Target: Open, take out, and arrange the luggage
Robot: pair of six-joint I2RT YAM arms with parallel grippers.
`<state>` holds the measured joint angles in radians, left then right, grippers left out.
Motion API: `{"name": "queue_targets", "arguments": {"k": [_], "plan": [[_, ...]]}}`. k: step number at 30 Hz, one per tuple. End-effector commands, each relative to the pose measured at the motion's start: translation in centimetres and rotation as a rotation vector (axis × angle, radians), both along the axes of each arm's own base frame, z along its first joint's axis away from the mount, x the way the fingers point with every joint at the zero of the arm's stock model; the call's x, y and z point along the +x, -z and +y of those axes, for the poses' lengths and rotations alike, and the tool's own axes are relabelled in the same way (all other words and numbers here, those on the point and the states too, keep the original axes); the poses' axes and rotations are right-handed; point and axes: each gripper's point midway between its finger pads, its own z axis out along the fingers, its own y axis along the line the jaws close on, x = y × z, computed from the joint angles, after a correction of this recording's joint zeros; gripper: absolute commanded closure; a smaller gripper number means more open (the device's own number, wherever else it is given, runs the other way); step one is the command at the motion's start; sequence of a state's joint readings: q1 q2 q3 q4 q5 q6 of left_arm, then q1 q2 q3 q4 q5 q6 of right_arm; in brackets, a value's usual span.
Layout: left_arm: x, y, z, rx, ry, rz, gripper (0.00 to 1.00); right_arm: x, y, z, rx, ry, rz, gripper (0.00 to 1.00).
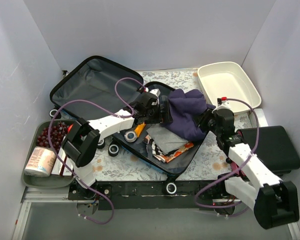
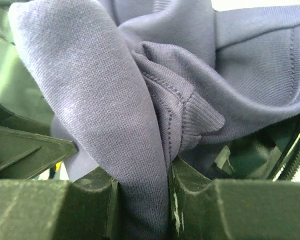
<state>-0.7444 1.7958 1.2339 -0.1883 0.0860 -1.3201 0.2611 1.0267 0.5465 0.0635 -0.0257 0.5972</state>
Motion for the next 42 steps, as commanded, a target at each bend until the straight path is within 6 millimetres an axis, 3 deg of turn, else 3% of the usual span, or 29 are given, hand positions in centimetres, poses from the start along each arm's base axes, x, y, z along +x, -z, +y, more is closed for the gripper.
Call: {"name": "queue_targets", "arguments": {"k": [1,7,10,11,15,18,20,24,27,28,29,31,32,34,35,37,42], "plan": [[0.0,-8.0,1.6,-0.063,-0.036,-0.159,0.02,1.3,-10.0,0.1,0.137,0.041,-0.303,0.99],[-1.0,-14.3,4.9,-0.122,-0.13,-0.277,0.02,2.1,-16.9,-1.2,0.299,0.175,-0.472,0.99],[-1.4,-15.0,5.7,-0.128,-0.143,-0.29,0.02,2.3,-19.9,-1.9,0.367,0.217,-0.569,0.99],[-1.6,-15.3,5.9,-0.131,-0.148,-0.297,0.02,2.2,-22.0,-2.1,0.404,0.219,-0.645,0.99],[-1.6,-15.1,6.8,-0.118,-0.182,-0.294,0.02,2.7,-25.4,-2.6,0.458,0.253,-0.718,0.99],[-1.4,-15.0,6.6,-0.123,-0.189,-0.288,0.02,3.8,-26.1,-3.4,0.431,0.312,-0.724,0.99],[-1.1,-14.8,6.1,-0.14,-0.183,-0.272,0.02,4.1,-25.8,-3.6,0.408,0.324,-0.722,0.99],[-0.9,-13.9,2.6,-0.278,-0.145,-0.148,0.02,3.5,-25.3,-3.5,0.405,0.304,-0.73,0.99],[-0.9,-14.0,0.6,-0.435,-0.206,-0.002,0.02,3.1,-23.5,-3.1,0.42,0.288,-0.687,0.99],[-0.9,-13.0,0.1,-0.459,-0.216,0.036,0.02,3.0,-22.4,-2.8,0.432,0.281,-0.652,0.99],[-0.8,-13.0,-0.3,-0.497,-0.226,0.061,0.02,2.8,-20.6,-2.6,0.459,0.282,-0.606,0.99],[-0.3,-13.3,-0.9,-0.572,-0.264,0.094,0.02,2.2,-18.9,-2.4,0.505,0.283,-0.56,0.99],[-0.2,-12.6,-0.8,-0.575,-0.286,0.105,0.02,2.0,-16.6,-2.3,0.543,0.294,-0.499,0.99],[-0.2,-11.9,-1.0,-0.595,-0.301,0.138,0.02,1.2,-15.3,-1.4,0.595,0.258,-0.452,0.99],[-0.5,-10.2,-1.0,-0.583,-0.301,0.164,0.02,0.8,-14.1,-0.9,0.624,0.24,-0.421,0.99],[-1.0,-10.0,-1.7,-0.619,-0.257,0.18,0.02,-0.2,-13.4,0.9,0.712,0.166,-0.358,0.99],[-2.3,-5.0,-1.7,-0.585,-0.248,0.279,0.02,-3.0,-11.7,4.5,0.886,0.046,-0.218,0.99]]}}
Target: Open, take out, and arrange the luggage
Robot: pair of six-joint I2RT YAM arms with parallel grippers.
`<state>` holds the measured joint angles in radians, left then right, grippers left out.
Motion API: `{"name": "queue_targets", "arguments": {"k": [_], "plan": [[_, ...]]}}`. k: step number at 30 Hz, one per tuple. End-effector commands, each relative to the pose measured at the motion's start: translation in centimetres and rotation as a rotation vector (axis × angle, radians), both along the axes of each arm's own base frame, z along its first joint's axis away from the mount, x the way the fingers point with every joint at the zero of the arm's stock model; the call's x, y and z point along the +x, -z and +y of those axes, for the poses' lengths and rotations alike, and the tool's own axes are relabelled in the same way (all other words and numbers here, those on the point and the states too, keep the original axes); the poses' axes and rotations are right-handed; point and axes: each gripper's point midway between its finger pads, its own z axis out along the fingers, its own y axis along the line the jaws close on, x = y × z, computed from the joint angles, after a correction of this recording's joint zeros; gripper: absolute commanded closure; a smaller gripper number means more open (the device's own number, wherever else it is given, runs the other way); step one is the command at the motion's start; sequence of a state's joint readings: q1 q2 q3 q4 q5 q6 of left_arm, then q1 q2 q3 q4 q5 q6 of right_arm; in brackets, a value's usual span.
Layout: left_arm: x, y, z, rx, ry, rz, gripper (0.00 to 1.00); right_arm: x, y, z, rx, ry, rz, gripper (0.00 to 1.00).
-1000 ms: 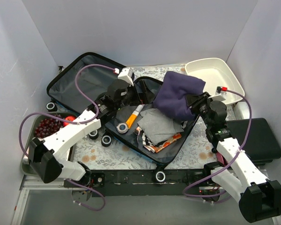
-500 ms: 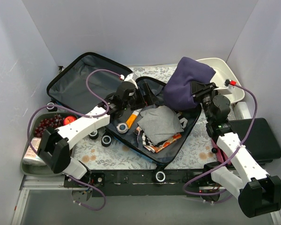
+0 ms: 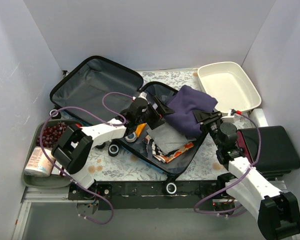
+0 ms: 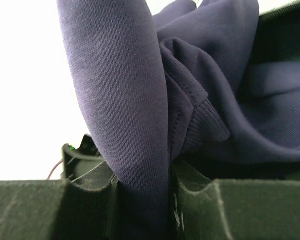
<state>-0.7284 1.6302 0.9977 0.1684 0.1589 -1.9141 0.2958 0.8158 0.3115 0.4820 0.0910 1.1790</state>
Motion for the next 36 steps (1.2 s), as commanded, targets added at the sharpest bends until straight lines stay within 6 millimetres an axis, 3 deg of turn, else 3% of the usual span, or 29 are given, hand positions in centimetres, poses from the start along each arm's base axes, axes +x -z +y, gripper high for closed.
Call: {"name": "queue_targets", "arguments": {"k": [1,2,3,5,7,10,13,18,19,20,22,23,24,26,27,30,32,36], "plan": [[-1.4,1.9,-0.3,-0.067,0.03,0.06,0.02,-2.9,-4.3,3.9,0.279,-0.182,-0.07,0.99],[-1.6,2.2,-0.2,-0.083,0.019,0.076,0.02,-3.1,-3.8,4.1,0.286,-0.183,-0.052,0.99],[-1.5,1.1,-0.3,-0.127,0.02,0.029,0.02,-3.6,-3.7,4.4,0.297,-0.185,-0.043,0.99],[-1.9,1.6,0.2,-0.132,-0.002,0.018,0.02,-4.1,-2.2,4.4,0.321,-0.174,0.013,0.99],[-2.0,0.0,-0.1,-0.155,0.011,-0.056,0.02,-4.6,-1.3,4.2,0.337,-0.162,0.049,0.99],[-1.6,-0.7,-0.5,-0.136,0.002,-0.108,0.02,-4.8,-1.0,3.7,0.354,-0.136,0.07,0.99],[-0.9,0.3,-0.8,-0.101,-0.007,-0.101,0.02,-4.8,-0.9,3.4,0.349,-0.122,0.077,0.99],[-0.2,0.9,-2.0,-0.076,0.022,-0.099,0.02,-4.9,1.8,3.6,0.294,-0.118,0.169,0.99],[0.0,1.1,-2.0,-0.067,0.021,-0.103,0.08,-5.1,2.5,3.8,0.279,-0.13,0.187,0.99],[0.0,1.7,-1.9,-0.047,0.019,-0.086,0.23,-5.2,3.0,3.8,0.256,-0.131,0.197,0.95],[0.6,1.5,-1.7,-0.022,-0.009,-0.101,0.48,-5.4,4.8,3.2,0.147,-0.114,0.242,0.8],[0.6,1.9,-1.4,0.008,-0.011,-0.103,0.55,-5.4,4.8,2.9,0.089,-0.109,0.235,0.7],[0.8,1.6,-1.3,0.013,-0.018,-0.107,0.72,-5.5,4.9,2.4,0.017,-0.1,0.26,0.52],[1.3,2.4,-0.5,0.077,-0.052,-0.097,0.89,-5.4,5.4,0.9,-0.167,-0.068,0.274,0.39],[1.4,2.8,-0.3,0.1,-0.063,-0.083,1.0,-5.4,5.5,0.3,-0.232,-0.055,0.285,0.27],[2.0,3.3,0.2,0.176,-0.087,-0.071,1.0,-5.6,4.2,-1.8,-0.501,-0.055,0.268,0.12],[2.1,3.6,0.2,0.197,-0.081,-0.063,1.0,-6.0,2.9,-3.2,-0.667,-0.074,0.267,0.12],[2.2,3.7,0.1,0.207,-0.08,-0.053,1.0,-6.8,2.1,-5.2,-0.969,-0.169,0.329,0.07]]}}
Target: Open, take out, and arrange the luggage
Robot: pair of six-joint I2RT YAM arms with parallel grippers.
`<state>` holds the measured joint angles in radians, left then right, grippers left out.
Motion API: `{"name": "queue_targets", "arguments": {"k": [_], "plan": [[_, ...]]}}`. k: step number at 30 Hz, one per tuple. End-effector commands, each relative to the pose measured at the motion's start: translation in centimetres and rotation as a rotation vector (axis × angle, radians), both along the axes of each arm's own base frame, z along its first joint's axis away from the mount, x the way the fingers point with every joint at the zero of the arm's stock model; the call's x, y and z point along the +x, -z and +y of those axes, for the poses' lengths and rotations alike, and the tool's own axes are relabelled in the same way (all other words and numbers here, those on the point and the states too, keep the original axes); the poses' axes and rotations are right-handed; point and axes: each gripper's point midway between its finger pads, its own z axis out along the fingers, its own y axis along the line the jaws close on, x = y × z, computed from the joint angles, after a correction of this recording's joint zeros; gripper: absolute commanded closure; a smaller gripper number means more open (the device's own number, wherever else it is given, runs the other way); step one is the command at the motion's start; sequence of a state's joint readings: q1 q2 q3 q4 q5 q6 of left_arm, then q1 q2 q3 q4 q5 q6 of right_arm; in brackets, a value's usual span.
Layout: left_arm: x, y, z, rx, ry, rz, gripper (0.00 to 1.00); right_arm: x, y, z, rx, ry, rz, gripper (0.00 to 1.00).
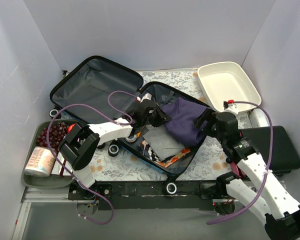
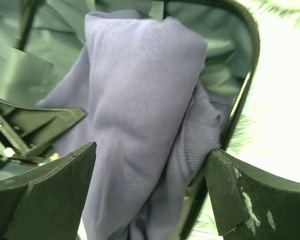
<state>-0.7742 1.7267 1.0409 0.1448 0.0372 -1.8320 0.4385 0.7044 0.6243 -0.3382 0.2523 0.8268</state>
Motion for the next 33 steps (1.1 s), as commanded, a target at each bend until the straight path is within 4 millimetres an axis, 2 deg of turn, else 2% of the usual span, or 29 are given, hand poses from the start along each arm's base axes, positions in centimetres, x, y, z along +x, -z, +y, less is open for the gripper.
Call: {"name": "queue_targets", "arguments": {"k": [1,2,4,6,7,9,10,11,13,14,15,16,17,19,20,22,23,25,26,30,32,33], "plan": [[1.3,-0.1,1.0,0.066,-0.053,-0.018,1.0,-1.6,-0.1,-4.4,-0.513,-0.151,0.102,0.07],[1.4,-0.2,1.0,0.066,-0.055,-0.017,1.0,-2.4,-0.1,-5.2,-0.583,-0.184,0.172,0.06],[1.4,-0.2,1.0,0.071,-0.056,-0.013,1.0,-2.4,-1.2,-7.0,-0.7,-0.171,0.166,0.07],[1.5,0.0,1.1,0.086,-0.062,-0.006,1.0,-2.3,-4.7,-7.5,-0.766,-0.204,0.041,0.07],[1.6,0.0,1.0,0.086,-0.062,-0.006,1.0,-2.5,-5.8,-6.0,-0.742,-0.295,-0.035,0.07],[1.6,-0.2,0.6,0.078,-0.052,0.0,1.0,-2.7,-10.2,-3.9,-0.743,-0.43,-0.268,0.05],[1.6,-0.2,0.5,0.074,-0.049,0.003,1.0,-3.8,-11.0,-1.0,-0.672,-0.581,-0.353,0.05],[1.6,-0.2,0.4,0.07,-0.05,0.005,1.0,-4.2,-11.1,0.5,-0.64,-0.667,-0.386,0.05],[1.7,-0.4,0.2,0.062,-0.048,0.01,1.0,-4.9,-10.0,3.5,-0.593,-0.86,-0.412,0.05],[1.8,-0.5,0.1,0.062,-0.046,0.006,1.0,-4.6,-8.1,4.9,-0.599,-0.928,-0.343,0.05],[1.9,-0.9,0.0,0.058,-0.046,0.002,1.0,-4.7,-7.0,5.5,-0.63,-0.963,-0.307,0.05],[2.0,-1.0,0.0,0.06,-0.05,0.0,1.0,-4.0,-5.6,4.9,-0.719,-0.922,-0.256,0.04],[2.0,-1.0,0.0,0.058,-0.051,0.0,1.0,-5.0,-4.5,6.8,-0.77,-1.006,-0.254,0.04],[2.2,-1.1,-0.3,0.054,-0.047,0.004,1.0,-5.4,-3.5,8.0,-0.854,-1.044,-0.265,0.03],[2.2,-1.3,-0.6,0.048,-0.043,0.003,1.0,-6.3,-3.0,9.7,-0.899,-1.108,-0.301,0.02],[2.3,-1.0,-0.5,0.064,-0.042,0.019,1.0,-5.5,-2.6,10.0,-1.015,-1.062,-0.306,0.02],[2.2,-1.0,-0.5,0.065,-0.04,0.023,1.0,-5.5,-1.4,10.7,-1.077,-1.085,-0.276,0.02],[2.2,-1.2,-0.5,0.065,-0.04,0.023,1.0,-4.2,-0.4,9.9,-1.219,-1.027,-0.228,0.02],[2.1,-1.4,-0.5,0.06,-0.037,0.021,1.0,-3.9,1.0,9.8,-1.288,-1.036,-0.18,0.02],[2.1,-1.9,-0.3,0.062,-0.042,0.012,1.0,-2.4,2.1,7.6,-1.461,-0.938,-0.111,0.02],[2.2,-1.9,-0.1,0.07,-0.048,0.012,1.0,-2.1,2.0,7.2,-1.455,-0.927,-0.123,0.02],[2.2,-1.9,-0.1,0.07,-0.045,0.016,1.0,-2.3,2.7,7.4,-1.432,-0.961,-0.124,0.02]]}}
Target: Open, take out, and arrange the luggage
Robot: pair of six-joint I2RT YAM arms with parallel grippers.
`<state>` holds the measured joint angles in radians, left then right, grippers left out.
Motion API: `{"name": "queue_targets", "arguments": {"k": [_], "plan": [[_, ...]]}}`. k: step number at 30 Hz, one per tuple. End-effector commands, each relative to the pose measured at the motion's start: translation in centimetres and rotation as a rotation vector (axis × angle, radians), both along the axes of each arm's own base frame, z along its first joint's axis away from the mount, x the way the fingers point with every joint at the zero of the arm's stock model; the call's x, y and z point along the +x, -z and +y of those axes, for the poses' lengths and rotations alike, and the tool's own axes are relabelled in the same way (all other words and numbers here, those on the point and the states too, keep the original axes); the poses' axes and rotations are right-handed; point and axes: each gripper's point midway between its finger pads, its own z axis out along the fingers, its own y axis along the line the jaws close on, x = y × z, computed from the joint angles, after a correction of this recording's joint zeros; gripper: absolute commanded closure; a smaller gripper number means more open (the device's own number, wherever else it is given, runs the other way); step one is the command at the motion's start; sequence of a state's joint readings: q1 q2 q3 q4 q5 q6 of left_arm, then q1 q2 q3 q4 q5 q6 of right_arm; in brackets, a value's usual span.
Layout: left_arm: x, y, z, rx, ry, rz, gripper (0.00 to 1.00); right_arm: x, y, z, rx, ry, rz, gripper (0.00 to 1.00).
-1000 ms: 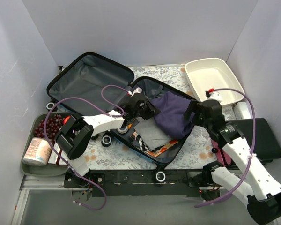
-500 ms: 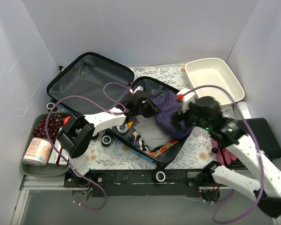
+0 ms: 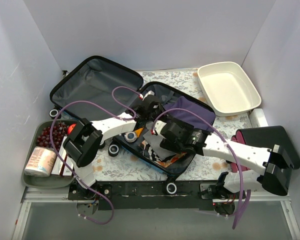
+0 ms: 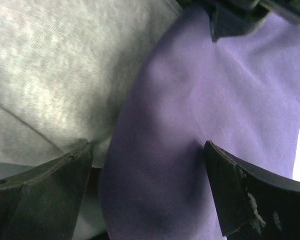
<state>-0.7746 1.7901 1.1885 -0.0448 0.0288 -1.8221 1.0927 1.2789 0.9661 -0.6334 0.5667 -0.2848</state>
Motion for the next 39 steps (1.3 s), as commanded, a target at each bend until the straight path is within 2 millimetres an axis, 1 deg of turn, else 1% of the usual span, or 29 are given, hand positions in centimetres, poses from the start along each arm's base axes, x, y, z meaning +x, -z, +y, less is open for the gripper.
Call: {"name": "queue_targets", "arguments": {"k": [1,3,5,6,7,9,10,11,12,13,16,19,20,22,23,25,26,27,28,29,31,32,33,34,35,36,37,38,39], "plan": [[1.4,-2.6,0.5,-0.014,-0.039,-0.051,1.0,1.8,-1.4,-1.7,-0.027,0.024,-0.115,0.02],[1.7,-2.6,0.7,-0.016,-0.042,-0.051,1.0,1.8,-0.2,-2.8,-0.083,0.021,-0.086,0.02],[1.9,-2.8,0.7,-0.013,-0.041,-0.061,1.0,1.6,0.9,-4.6,-0.164,0.05,-0.046,0.02],[2.2,-3.1,0.7,-0.015,-0.042,-0.065,1.0,1.9,1.0,-5.3,-0.185,0.071,-0.043,0.02],[1.9,-3.0,0.3,-0.025,-0.017,-0.054,1.0,2.5,0.7,-5.6,-0.168,0.101,-0.05,0.02],[2.1,-3.1,0.2,-0.025,-0.009,-0.056,1.0,3.8,0.5,-7.2,-0.143,0.171,-0.035,0.02],[2.2,-3.1,0.0,-0.027,-0.007,-0.054,1.0,4.3,0.4,-7.1,-0.11,0.178,-0.036,0.02],[2.3,-3.0,-0.1,-0.028,-0.003,-0.054,1.0,4.8,0.5,-7.6,-0.108,0.19,-0.026,0.02],[2.4,-3.0,-0.1,-0.027,0.0,-0.057,1.0,4.7,0.8,-7.4,-0.104,0.174,-0.004,0.02],[2.7,-3.4,-0.4,-0.034,0.005,-0.063,1.0,4.3,1.4,-7.0,-0.094,0.148,0.036,0.02],[3.0,-3.2,-0.8,-0.037,0.021,-0.06,1.0,4.0,3.3,-7.0,-0.128,0.125,0.099,0.02],[3.5,-3.4,-0.7,-0.04,0.02,-0.061,0.96,4.8,5.4,-8.6,-0.176,0.181,0.166,0.02],[3.6,-3.6,-0.6,-0.041,0.016,-0.067,0.86,5.1,5.6,-8.9,-0.181,0.195,0.165,0.02],[3.9,-3.7,-0.3,-0.035,0.009,-0.075,0.74,5.9,6.5,-9.7,-0.198,0.232,0.177,0.02],[3.9,-3.6,0.0,-0.028,0.005,-0.073,0.62,6.0,6.8,-10.0,-0.208,0.243,0.185,0.02],[4.2,-3.9,0.7,-0.019,-0.014,-0.087,0.45,6.8,7.7,-10.5,-0.213,0.256,0.186,0.02],[4.4,-4.0,1.1,-0.015,-0.025,-0.09,0.41,7.0,8.0,-10.6,-0.213,0.256,0.194,0.03],[4.5,-4.4,1.4,-0.018,-0.034,-0.098,0.32,7.2,8.3,-10.9,-0.23,0.269,0.187,0.04],[4.6,-4.3,1.8,-0.008,-0.046,-0.092,0.27,7.3,8.7,-11.5,-0.262,0.286,0.189,0.07],[4.8,-4.4,2.2,-0.001,-0.053,-0.096,0.27,7.0,8.9,-11.9,-0.286,0.294,0.2,0.12],[5.1,-5.0,3.2,0.005,-0.076,-0.107,0.23,6.9,9.0,-12.7,-0.327,0.318,0.189,0.38],[5.3,-5.1,3.6,0.005,-0.083,-0.109,0.21,7.0,8.9,-12.8,-0.329,0.319,0.18,0.57],[5.3,-5.3,3.8,0.003,-0.085,-0.116,0.19,7.2,8.7,-13.1,-0.337,0.328,0.164,0.66],[5.3,-5.8,4.1,0.002,-0.088,-0.122,0.13,7.4,8.2,-13.2,-0.331,0.343,0.14,0.79],[5.7,-6.0,4.6,0.015,-0.116,-0.134,0.11,7.5,7.8,-13.3,-0.332,0.355,0.125,0.93],[5.7,-6.2,5.0,0.021,-0.122,-0.143,0.06,8.1,6.8,-13.9,-0.346,0.385,0.07,0.99],[5.7,-6.2,5.4,0.031,-0.131,-0.144,0.02,8.5,5.5,-13.8,-0.324,0.398,0.02,0.99],[5.7,-7.1,5.9,0.026,-0.145,-0.163,0.02,9.4,4.3,-13.4,-0.286,0.415,-0.04,0.99],[5.5,-7.3,6.2,0.027,-0.151,-0.169,0.02,10.1,2.5,-14.0,-0.29,0.463,-0.128,0.99]]}}
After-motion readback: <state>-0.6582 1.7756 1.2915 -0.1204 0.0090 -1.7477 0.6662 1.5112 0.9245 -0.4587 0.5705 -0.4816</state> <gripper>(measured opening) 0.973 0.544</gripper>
